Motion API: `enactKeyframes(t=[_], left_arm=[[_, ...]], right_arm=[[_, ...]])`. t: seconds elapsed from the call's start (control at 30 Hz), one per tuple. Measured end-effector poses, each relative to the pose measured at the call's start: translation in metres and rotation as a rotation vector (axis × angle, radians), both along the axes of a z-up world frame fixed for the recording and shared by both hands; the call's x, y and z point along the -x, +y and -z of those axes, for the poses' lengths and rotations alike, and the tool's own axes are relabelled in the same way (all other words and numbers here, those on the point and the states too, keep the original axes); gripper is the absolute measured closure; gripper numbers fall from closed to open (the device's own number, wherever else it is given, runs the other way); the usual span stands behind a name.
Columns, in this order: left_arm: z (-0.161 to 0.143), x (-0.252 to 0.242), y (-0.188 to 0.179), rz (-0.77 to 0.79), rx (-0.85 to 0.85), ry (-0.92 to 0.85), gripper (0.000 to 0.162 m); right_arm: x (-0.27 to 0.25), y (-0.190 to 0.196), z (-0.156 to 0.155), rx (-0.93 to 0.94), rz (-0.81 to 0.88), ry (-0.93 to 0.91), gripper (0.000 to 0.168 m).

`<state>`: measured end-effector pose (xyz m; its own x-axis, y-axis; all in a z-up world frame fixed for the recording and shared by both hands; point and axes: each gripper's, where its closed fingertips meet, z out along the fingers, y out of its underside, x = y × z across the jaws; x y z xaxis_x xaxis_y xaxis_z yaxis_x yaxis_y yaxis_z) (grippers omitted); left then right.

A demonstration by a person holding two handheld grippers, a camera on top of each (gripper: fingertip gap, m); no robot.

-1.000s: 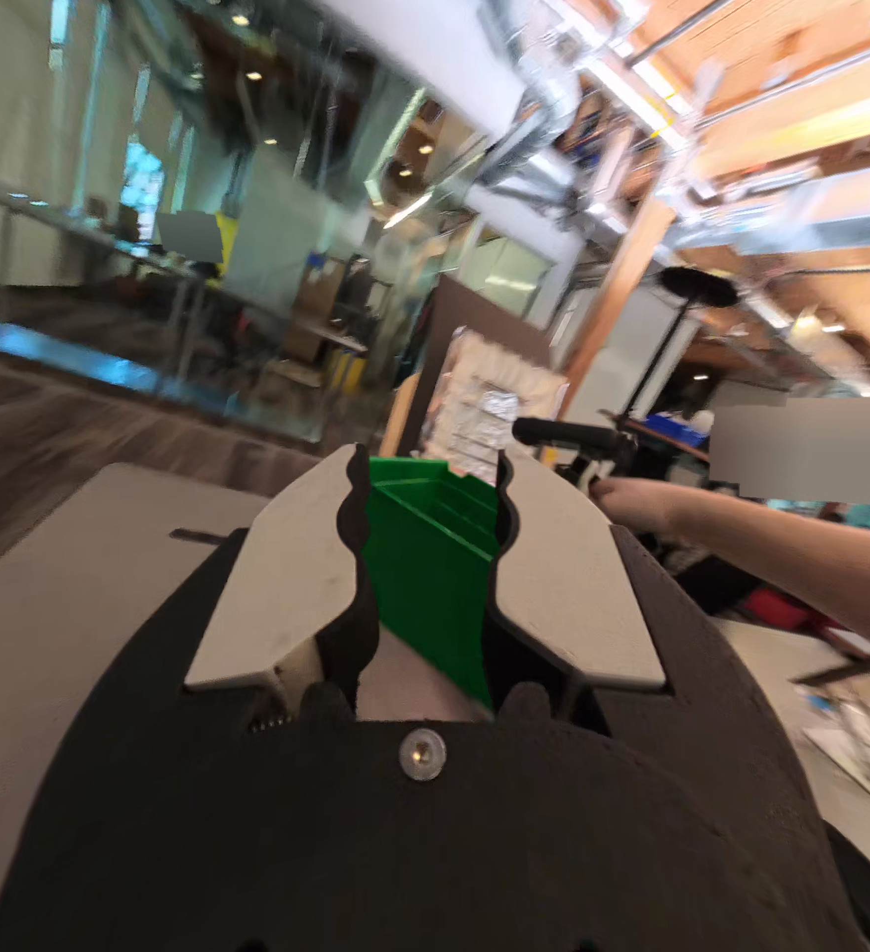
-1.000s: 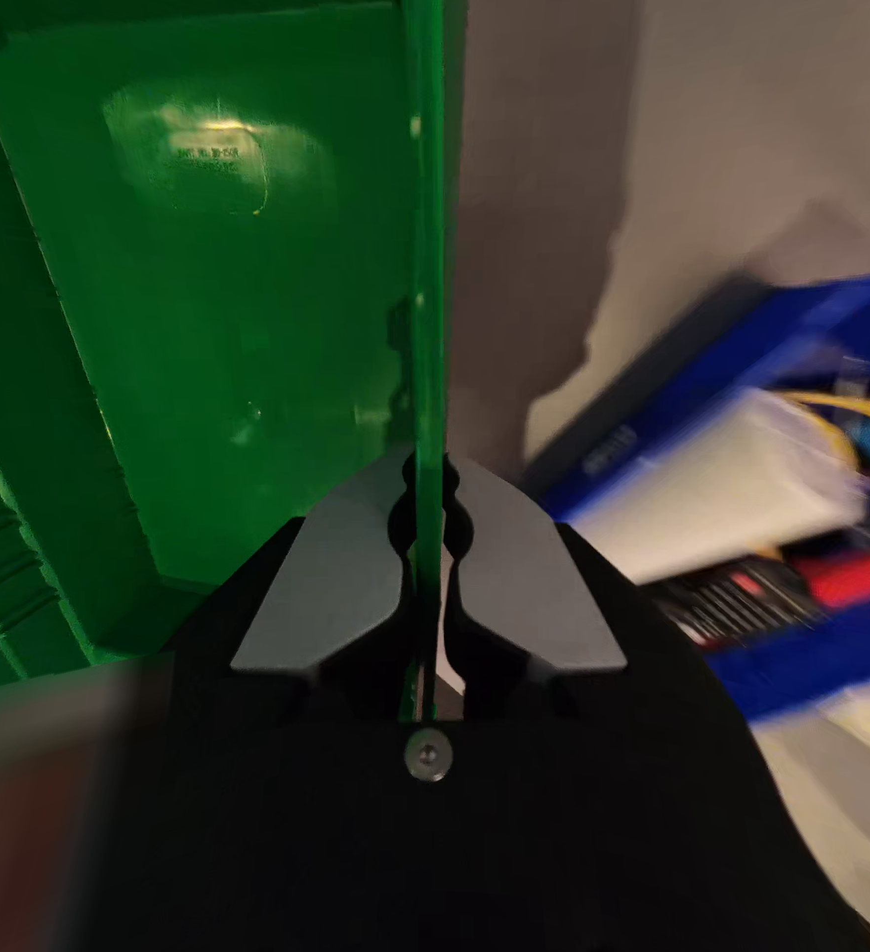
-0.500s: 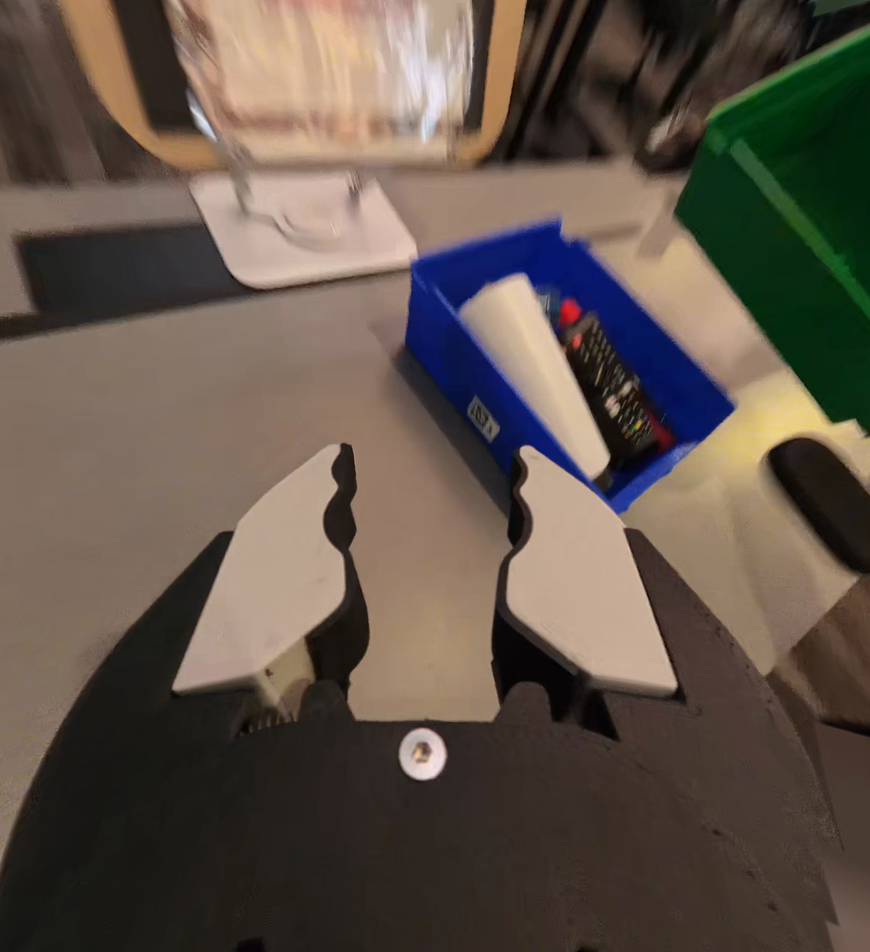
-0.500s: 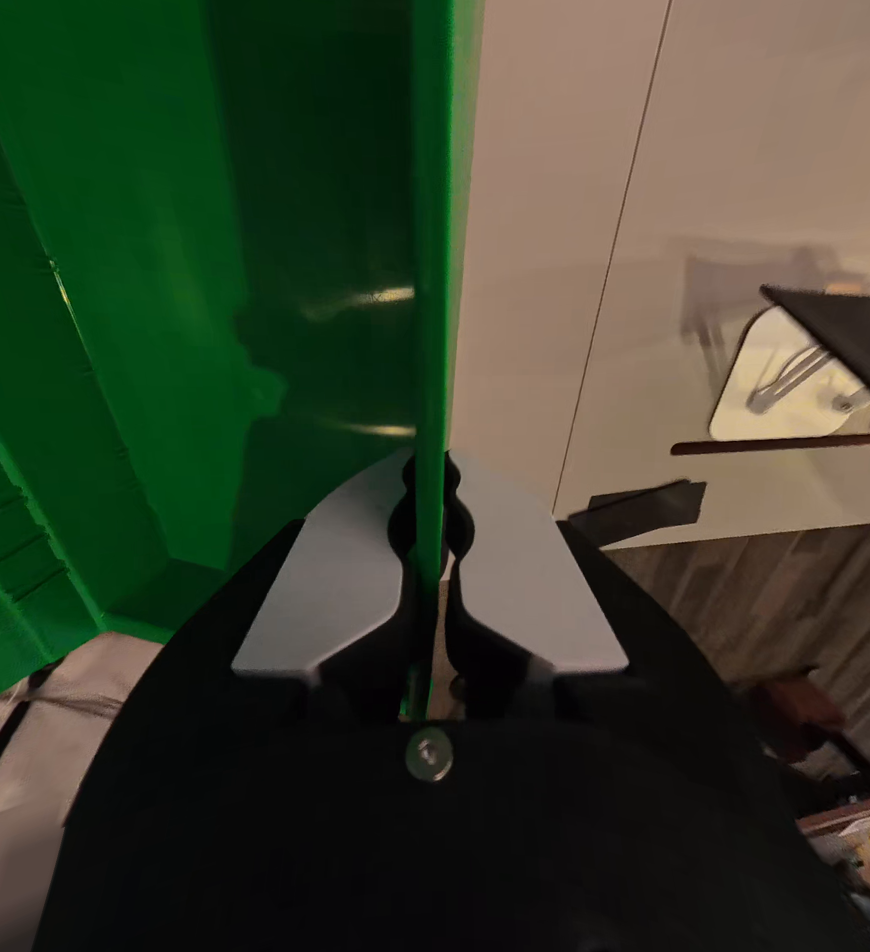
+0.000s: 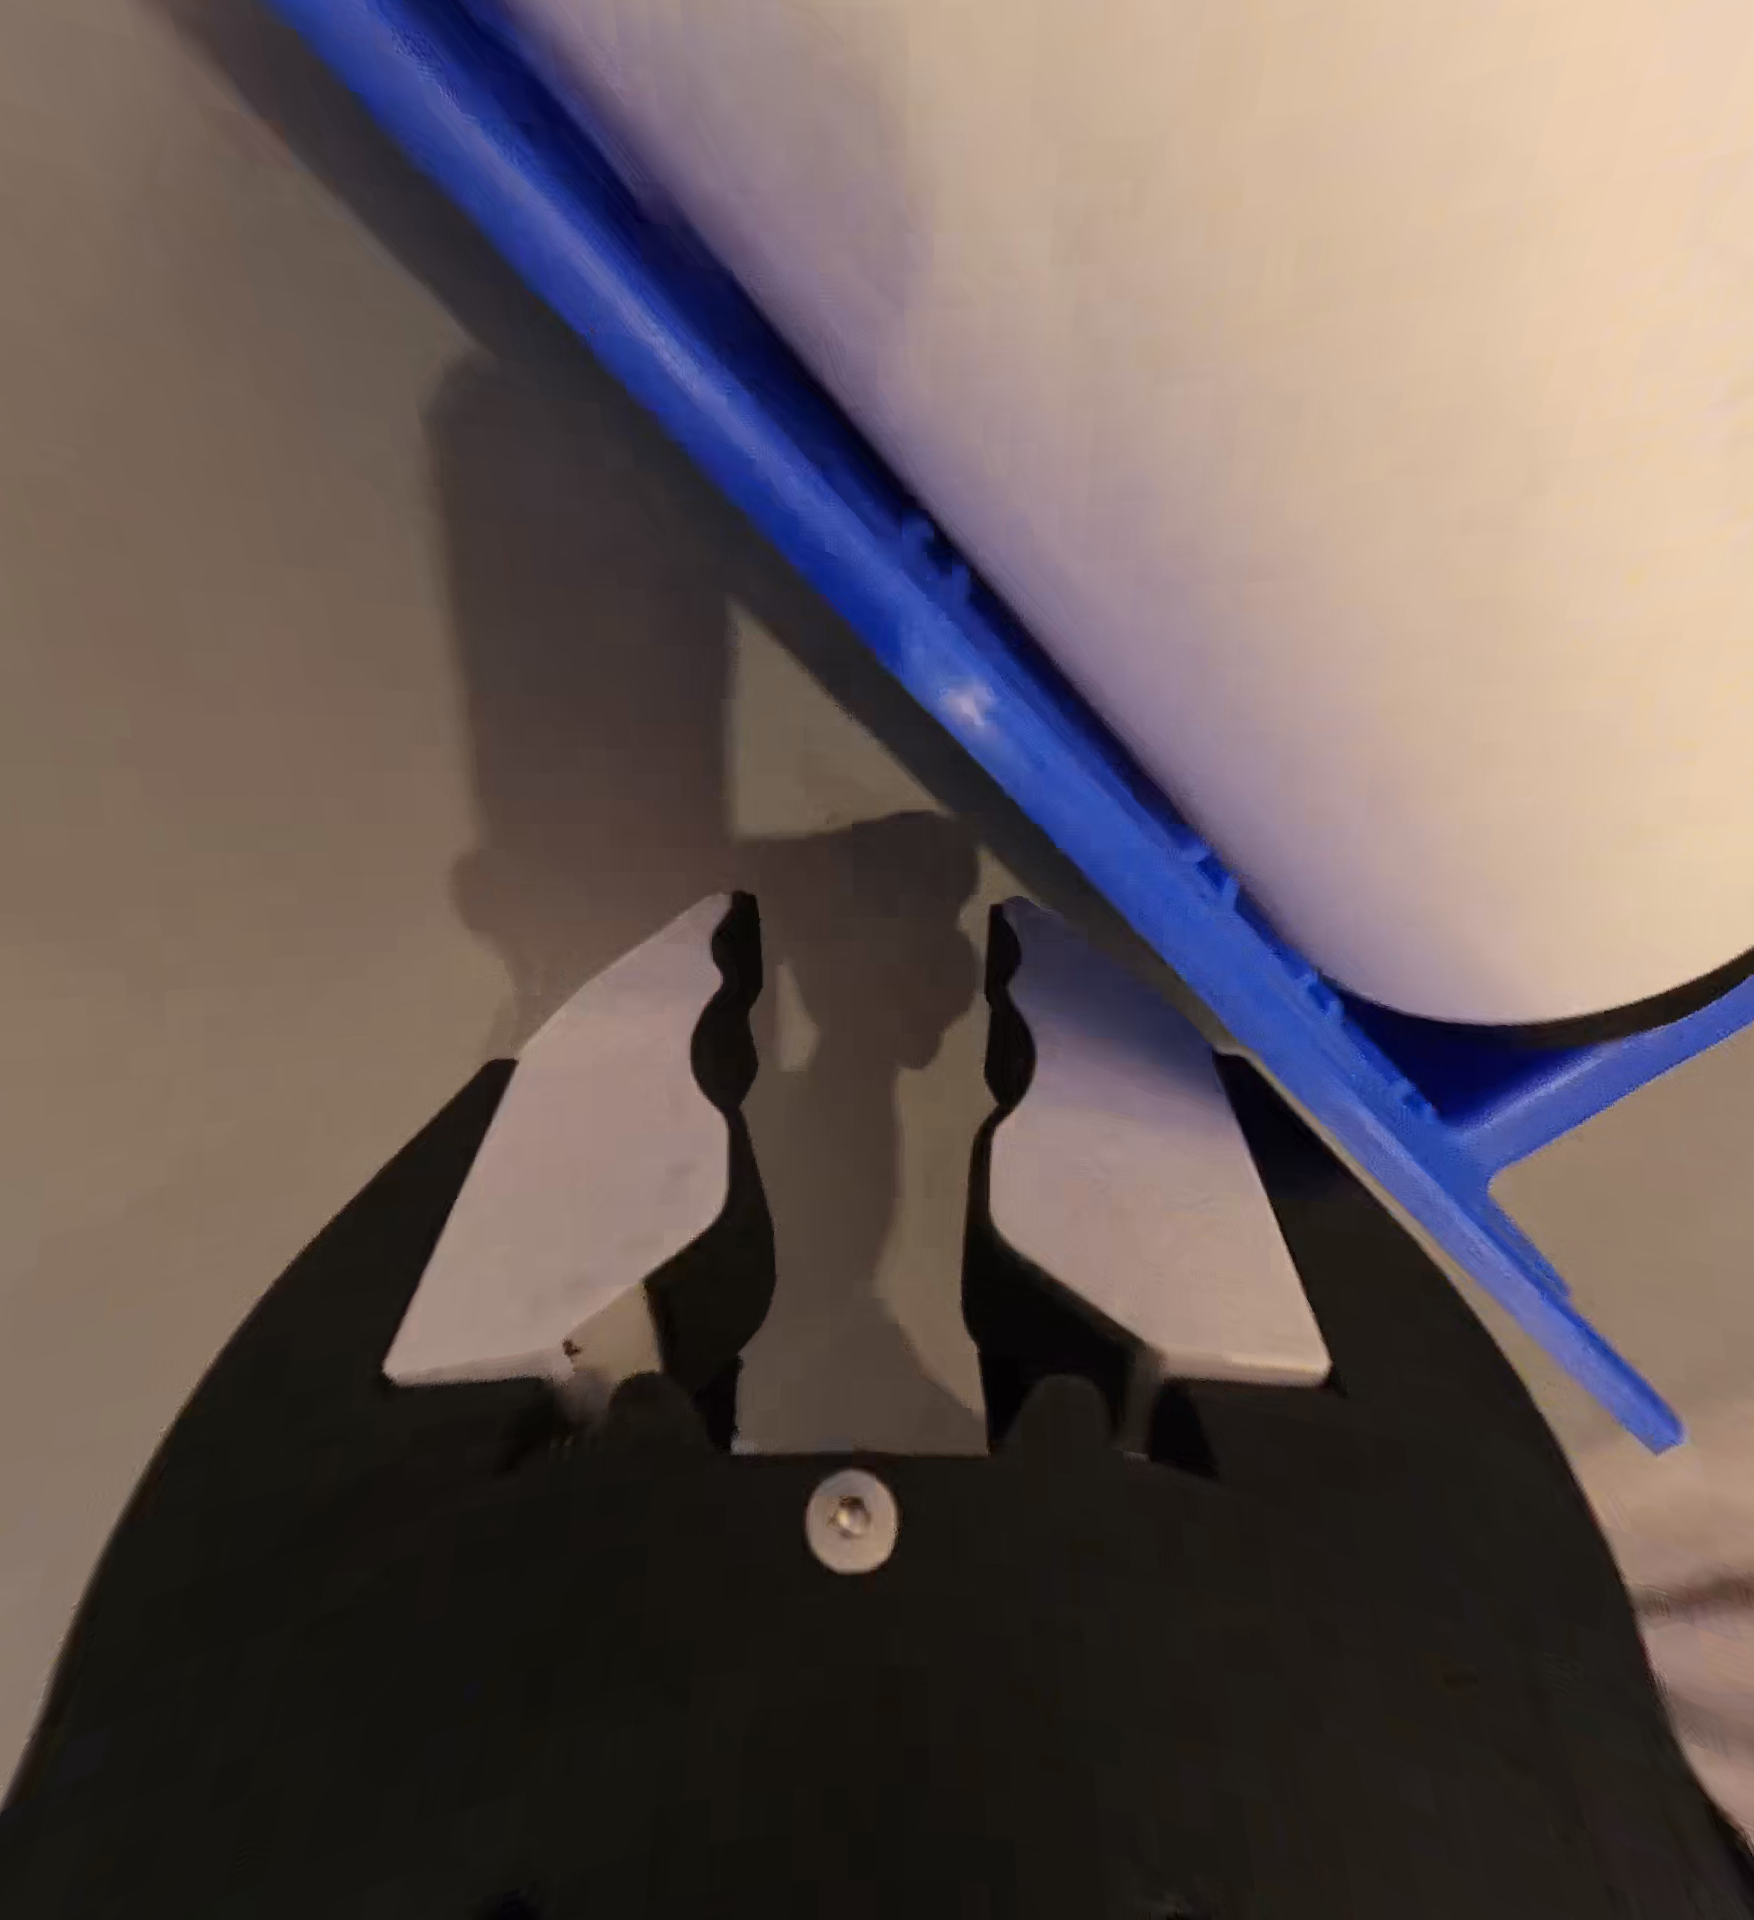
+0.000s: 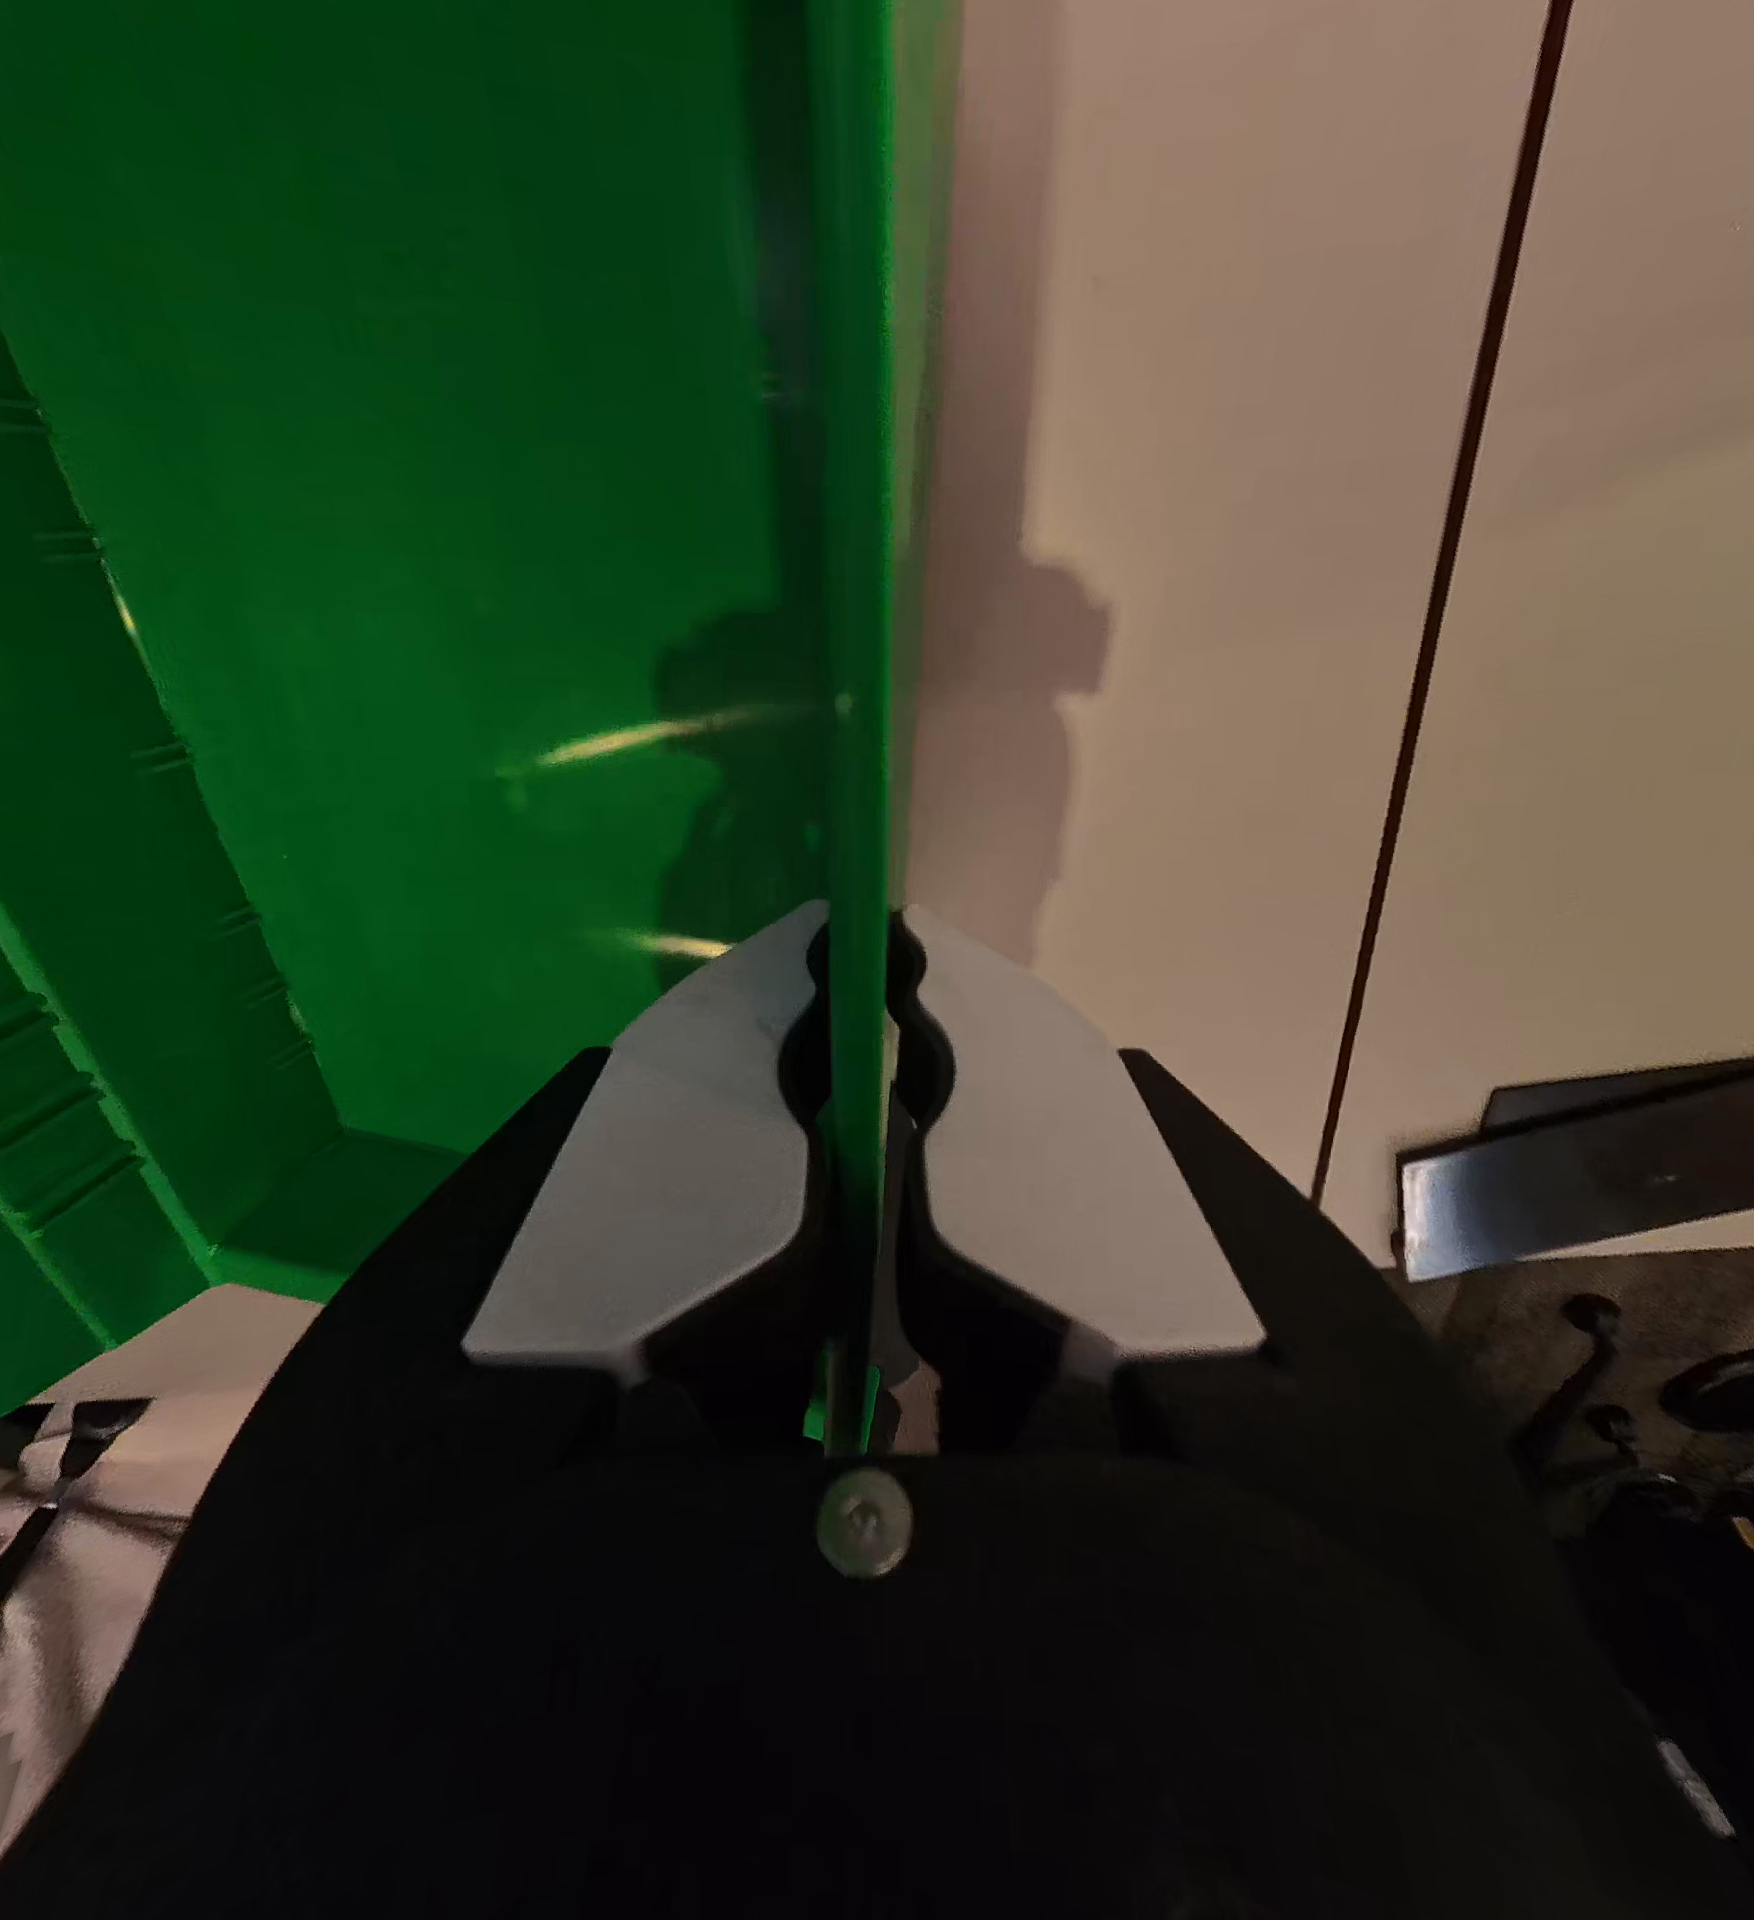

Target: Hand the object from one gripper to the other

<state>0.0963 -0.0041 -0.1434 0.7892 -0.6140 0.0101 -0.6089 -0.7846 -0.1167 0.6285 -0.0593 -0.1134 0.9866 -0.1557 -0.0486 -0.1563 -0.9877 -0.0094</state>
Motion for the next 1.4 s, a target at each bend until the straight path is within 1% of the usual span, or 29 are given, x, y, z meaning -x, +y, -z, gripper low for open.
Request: enactKeyframes(t=[0.03,0.07,0.1,0.17,0.23,0.27,0.3,0.37,0.4,0.43,0.47,0.5,0.53,0.57,0.6,0.63,0.7,0.8,0.83,0.87,0.9,0.93,1.03,1.07,1.1,1.2,1.23,1.27,1.4], left_arm=[[0.009,0.001,-0.010,0.029,0.098,0.017,0.124],[0.015,0.005,-0.016,0.017,0.162,0.044,0.148],[0.018,0.017,-0.018,-0.014,0.181,0.096,0.160],[0.012,0.041,-0.013,-0.070,0.146,0.168,0.162],[-0.006,0.055,-0.005,-0.084,0.066,0.164,0.162],[-0.017,0.057,-0.003,-0.091,0.029,0.129,0.162],[-0.029,0.056,-0.003,-0.093,0.002,0.067,0.161],[-0.058,0.046,0.001,-0.065,-0.080,-0.085,0.151],[-0.074,0.036,0.000,-0.049,-0.120,-0.190,0.156],[-0.093,0.022,-0.003,-0.025,-0.140,-0.324,0.156],[-0.114,0.005,-0.006,-0.001,-0.157,-0.474,0.152],[-0.132,-0.010,-0.009,0.008,-0.170,-0.605,0.141],[-0.144,-0.019,-0.009,-0.015,-0.181,-0.695,0.124],[-0.146,-0.023,-0.007,-0.067,-0.182,-0.729,0.116],[-0.139,-0.024,-0.005,-0.122,-0.167,-0.702,0.109],[-0.126,-0.025,-0.003,-0.141,-0.148,-0.645,0.101],[-0.099,-0.032,-0.001,-0.114,-0.111,-0.519,0.103],[-0.059,-0.036,-0.006,-0.080,-0.032,-0.331,0.101],[-0.046,-0.032,-0.008,-0.052,-0.017,-0.234,0.096],[-0.037,-0.029,-0.010,-0.022,-0.010,-0.156,0.082],[-0.032,-0.032,-0.016,0.000,0.034,-0.149,0.072],[-0.031,-0.034,-0.021,-0.001,0.076,-0.163,0.075],[-0.030,-0.023,-0.019,-0.031,0.113,-0.172,0.075],[-0.031,-0.017,-0.017,-0.041,0.126,-0.184,0.083],[-0.032,-0.008,-0.013,-0.069,0.128,-0.195,0.095],[-0.039,0.028,0.012,-0.194,0.070,-0.248,0.141],[-0.040,0.041,0.020,-0.240,0.057,-0.270,0.152],[-0.040,0.055,0.025,-0.283,0.051,-0.285,0.156],[-0.040,0.106,0.030,-0.358,0.058,-0.346,0.153]], right_arm=[[0.002,0.001,0.003,-0.009,-0.001,0.016,0.160],[0.005,0.003,0.006,-0.021,0.002,0.042,0.160],[0.007,0.004,0.009,-0.028,0.000,0.058,0.160],[0.010,0.006,0.013,-0.041,-0.010,0.068,0.160],[0.013,0.008,0.015,-0.059,-0.008,0.092,0.160],[0.014,0.008,0.016,-0.060,-0.016,0.098,0.160],[0.015,0.008,0.017,-0.061,-0.029,0.100,0.160],[0.016,0.009,0.017,-0.068,-0.037,0.107,0.160],[0.016,0.009,0.018,-0.072,-0.037,0.111,0.160],[0.016,0.010,0.018,-0.075,-0.037,0.114,0.160],[0.016,0.010,0.019,-0.076,-0.038,0.116,0.160],[0.016,0.009,0.020,-0.077,-0.039,0.119,0.160],[0.016,0.009,0.020,-0.079,-0.039,0.121,0.160],[0.016,0.009,0.020,-0.080,-0.039,0.123,0.160],[0.016,0.009,0.020,-0.081,-0.039,0.124,0.160],[0.017,0.009,0.020,-0.081,-0.041,0.123,0.160],[0.017,0.009,0.019,-0.081,-0.046,0.118,0.160],[0.018,0.009,0.019,-0.081,-0.055,0.116,0.160],[0.018,0.010,0.019,-0.082,-0.060,0.113,0.161],[0.019,0.010,0.018,-0.083,-0.065,0.109,0.161],[0.020,0.010,0.018,-0.083,-0.071,0.105,0.160],[0.020,0.010,0.018,-0.082,-0.078,0.100,0.161],[0.021,0.010,0.018,-0.084,-0.094,0.086,0.161],[0.022,0.009,0.018,-0.083,-0.097,0.084,0.162],[0.022,0.009,0.019,-0.082,-0.099,0.085,0.162],[0.023,0.007,0.019,-0.083,-0.102,0.089,0.162],[0.023,0.006,0.019,-0.085,-0.103,0.090,0.161],[0.023,0.006,0.019,-0.085,-0.105,0.091,0.161],[0.023,0.006,0.020,-0.084,-0.106,0.093,0.161]])
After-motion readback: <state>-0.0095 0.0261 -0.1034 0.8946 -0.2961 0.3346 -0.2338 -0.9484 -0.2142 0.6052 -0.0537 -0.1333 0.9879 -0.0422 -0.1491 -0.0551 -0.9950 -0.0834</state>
